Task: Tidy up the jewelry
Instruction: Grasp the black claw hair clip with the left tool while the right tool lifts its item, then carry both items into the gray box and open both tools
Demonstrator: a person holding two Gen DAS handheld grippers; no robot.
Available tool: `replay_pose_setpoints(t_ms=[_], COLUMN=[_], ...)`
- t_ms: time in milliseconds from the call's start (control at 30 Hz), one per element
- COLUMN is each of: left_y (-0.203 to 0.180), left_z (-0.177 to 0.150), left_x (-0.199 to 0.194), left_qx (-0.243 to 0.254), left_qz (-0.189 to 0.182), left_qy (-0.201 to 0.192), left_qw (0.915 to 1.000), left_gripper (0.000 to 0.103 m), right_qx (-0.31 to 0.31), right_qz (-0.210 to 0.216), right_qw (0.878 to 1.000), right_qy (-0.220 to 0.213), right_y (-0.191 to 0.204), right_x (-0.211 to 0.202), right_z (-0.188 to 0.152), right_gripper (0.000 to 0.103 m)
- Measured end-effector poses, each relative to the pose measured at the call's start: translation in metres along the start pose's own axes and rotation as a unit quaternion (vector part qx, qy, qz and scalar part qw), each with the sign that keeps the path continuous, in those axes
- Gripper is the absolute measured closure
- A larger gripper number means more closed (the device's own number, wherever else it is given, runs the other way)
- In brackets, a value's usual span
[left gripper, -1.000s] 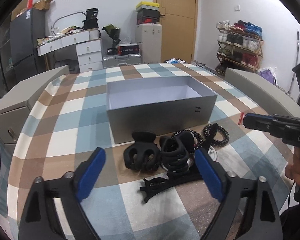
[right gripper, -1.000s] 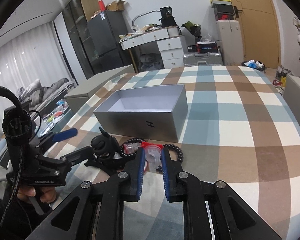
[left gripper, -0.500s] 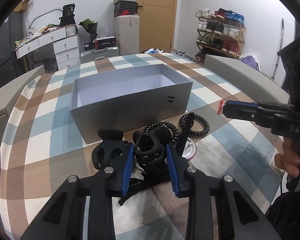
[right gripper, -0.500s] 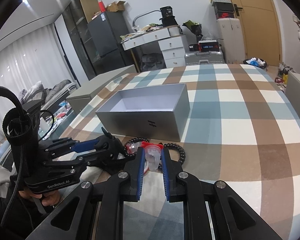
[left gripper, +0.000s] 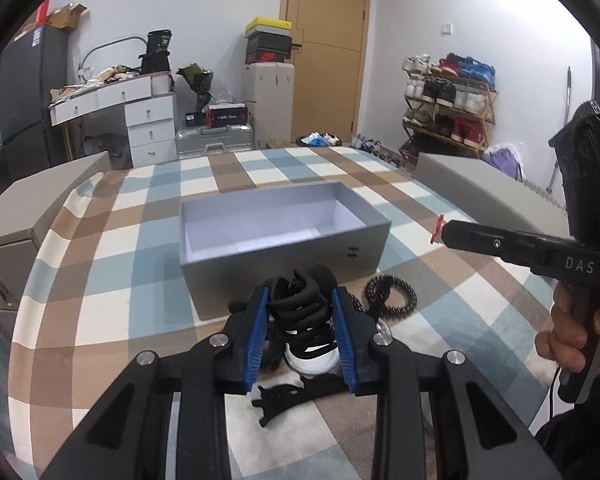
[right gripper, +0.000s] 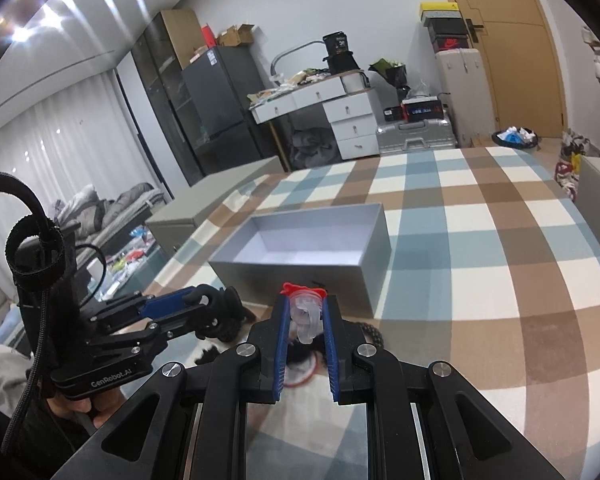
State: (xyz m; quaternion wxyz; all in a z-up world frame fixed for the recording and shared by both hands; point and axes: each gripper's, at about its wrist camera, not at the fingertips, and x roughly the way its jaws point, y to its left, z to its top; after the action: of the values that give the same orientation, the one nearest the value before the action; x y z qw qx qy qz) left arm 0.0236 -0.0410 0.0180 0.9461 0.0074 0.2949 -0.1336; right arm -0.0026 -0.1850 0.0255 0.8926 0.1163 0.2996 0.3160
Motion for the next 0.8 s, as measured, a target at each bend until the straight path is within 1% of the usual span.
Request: replay_pose_setpoints(t_ms=[167,367,467,600,800], left_y=[0.009,0.024,0.028,0.032,0.033], left_z=[0.009,0.021,0.025,0.030,0.031], left_x=[0.002,0.008,0.011,0.018,0.031], left_qx=[-0.016,-0.041,-0.046,-0.052,-0.053], left_qz=[0.017,0.032,0.039,0.042,0.046], left_qy=[-0.017,-0.036,-0.044,-0.047,-0.040], left_qw=[0.9996,0.9980,0.9972,0.9967,0.9967], left_gripper=[0.077,0.077,0.077,0.077,0.077], right_qx=[0.015,0.040,0.057,0.079,0.093], right_qz=[0.012,0.024,0.028,0.031,0.018], right_qw=[1.000,0.999,0.998,0.996,0.995], right_qy=[-0.002,0.008,0.017,0.021,0.035], right_y=[0.001,0.000,-0.003,-0.009,-0.014], right_x=[0.011,0.031,0.043,0.054,0.072], right_z=[0.014,0.031,0.037,0.041,0.046], right_gripper=[0.087,0.087,0.087,0.087,0.087])
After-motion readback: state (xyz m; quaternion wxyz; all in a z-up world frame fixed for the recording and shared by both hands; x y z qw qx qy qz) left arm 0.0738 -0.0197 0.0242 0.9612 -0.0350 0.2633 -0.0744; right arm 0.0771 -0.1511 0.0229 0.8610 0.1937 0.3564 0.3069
